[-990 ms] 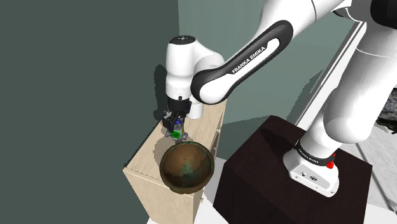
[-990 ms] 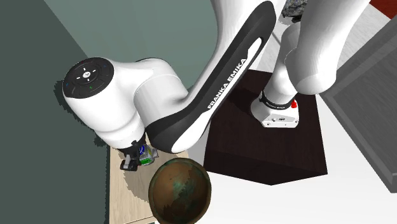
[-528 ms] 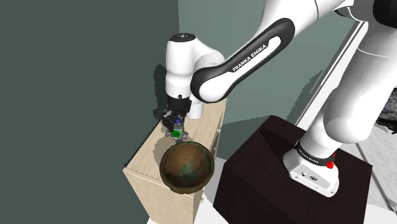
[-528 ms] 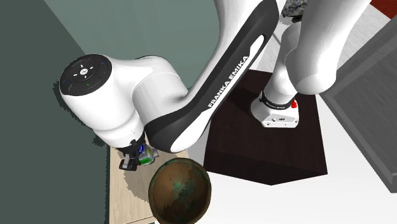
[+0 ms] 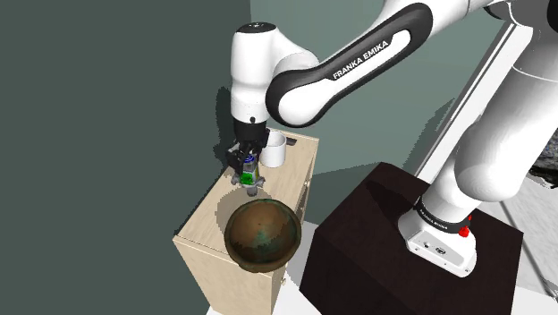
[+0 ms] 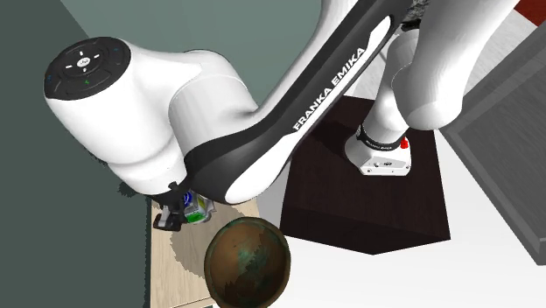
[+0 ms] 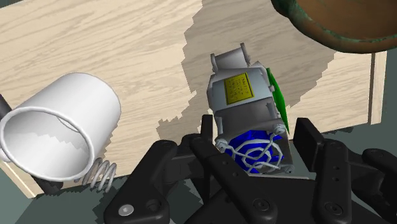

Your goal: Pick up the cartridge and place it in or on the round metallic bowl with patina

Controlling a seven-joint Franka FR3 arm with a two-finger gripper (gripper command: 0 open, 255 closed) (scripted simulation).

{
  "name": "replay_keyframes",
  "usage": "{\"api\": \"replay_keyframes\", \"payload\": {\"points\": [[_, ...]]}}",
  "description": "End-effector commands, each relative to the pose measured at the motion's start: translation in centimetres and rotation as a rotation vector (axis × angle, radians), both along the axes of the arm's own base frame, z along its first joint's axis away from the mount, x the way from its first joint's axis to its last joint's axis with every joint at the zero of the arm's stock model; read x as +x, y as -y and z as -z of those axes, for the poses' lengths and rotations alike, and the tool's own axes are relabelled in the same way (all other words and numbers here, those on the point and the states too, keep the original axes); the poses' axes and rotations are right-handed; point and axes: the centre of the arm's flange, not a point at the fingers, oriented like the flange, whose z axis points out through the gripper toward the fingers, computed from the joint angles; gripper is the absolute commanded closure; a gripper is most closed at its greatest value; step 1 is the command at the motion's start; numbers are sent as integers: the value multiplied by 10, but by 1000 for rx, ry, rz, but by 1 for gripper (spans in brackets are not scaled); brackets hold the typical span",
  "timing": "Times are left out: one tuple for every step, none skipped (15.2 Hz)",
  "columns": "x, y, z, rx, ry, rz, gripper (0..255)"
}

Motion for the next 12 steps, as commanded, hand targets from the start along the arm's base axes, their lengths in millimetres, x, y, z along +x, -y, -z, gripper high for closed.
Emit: {"api": "replay_keyframes", "payload": {"points": [[1,0,-11,0,0,0,255],[1,0,-16,0,0,0,255],[1,0,-21,0,0,0,255],[1,0,-26,0,0,0,255],[1,0,-32,0,0,0,255],[1,0,-37,0,0,0,255],[1,0,-42,0,0,0,255],[1,0,-48,0,0,0,255],[1,0,-53,0,0,0,255],[1,0,-58,0,0,0,255],[1,0,-63,0,0,0,255],[1,0,-69,0,0,0,255]]}}
